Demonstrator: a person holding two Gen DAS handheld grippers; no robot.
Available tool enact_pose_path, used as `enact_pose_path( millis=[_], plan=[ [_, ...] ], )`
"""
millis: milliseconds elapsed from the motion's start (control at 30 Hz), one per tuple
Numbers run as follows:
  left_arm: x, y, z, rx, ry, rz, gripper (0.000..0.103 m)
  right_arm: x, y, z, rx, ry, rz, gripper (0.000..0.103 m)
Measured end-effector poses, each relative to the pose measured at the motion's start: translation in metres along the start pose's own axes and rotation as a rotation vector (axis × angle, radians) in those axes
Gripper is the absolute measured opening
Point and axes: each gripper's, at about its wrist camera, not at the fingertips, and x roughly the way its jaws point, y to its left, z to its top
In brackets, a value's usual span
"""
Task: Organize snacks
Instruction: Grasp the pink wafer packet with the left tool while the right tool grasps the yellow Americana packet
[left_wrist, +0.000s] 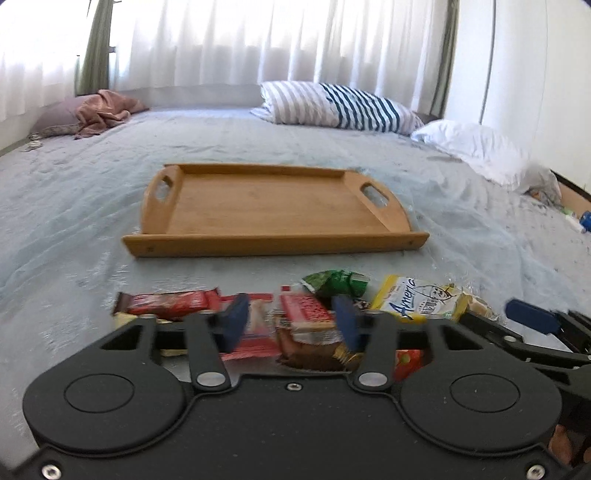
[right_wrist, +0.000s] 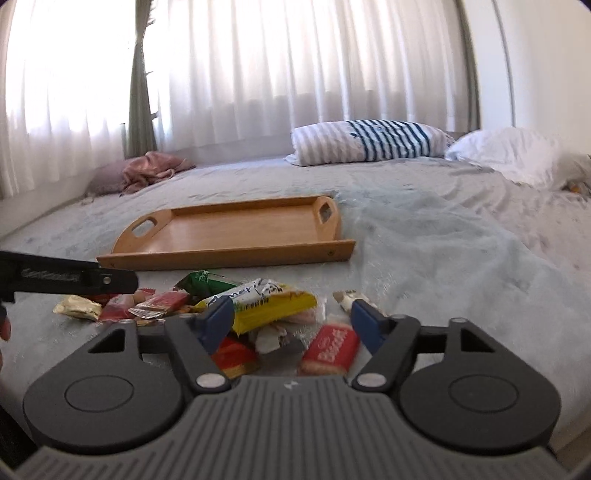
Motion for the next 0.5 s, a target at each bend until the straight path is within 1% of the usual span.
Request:
enact_pose_path(
  millis=[100, 133, 200, 300, 500],
  plan=[
    [0.014, -0.008, 0.001, 0.015, 0.025, -0.018, 0.042, 0.009, 0.003, 0.001, -0.038, 0.002, 0.035, 0.075],
    [0.018, -0.01, 0.0, 0.02, 0.032, -0.017, 0.042, 0.011, 0.005, 0.002, -0.047, 0.002, 0.041, 0.08],
    [0.026, -0.012, -0.002, 0.025, 0.044, -0.008, 0.043, 0.016, 0.007, 0.002, -0.07, 0.005, 0.045, 0.084],
    [0.038, -0.011, -0.003, 0.014, 0.069, -0.007, 0.043, 0.022, 0.01, 0.002, -0.106, 0.008, 0.054, 0.085],
    [0.06, -0.006, -0.004, -0.022, 0.12, -0.002, 0.042, 0.032, 0.013, 0.002, -0.135, 0.009, 0.073, 0.087]
  ],
)
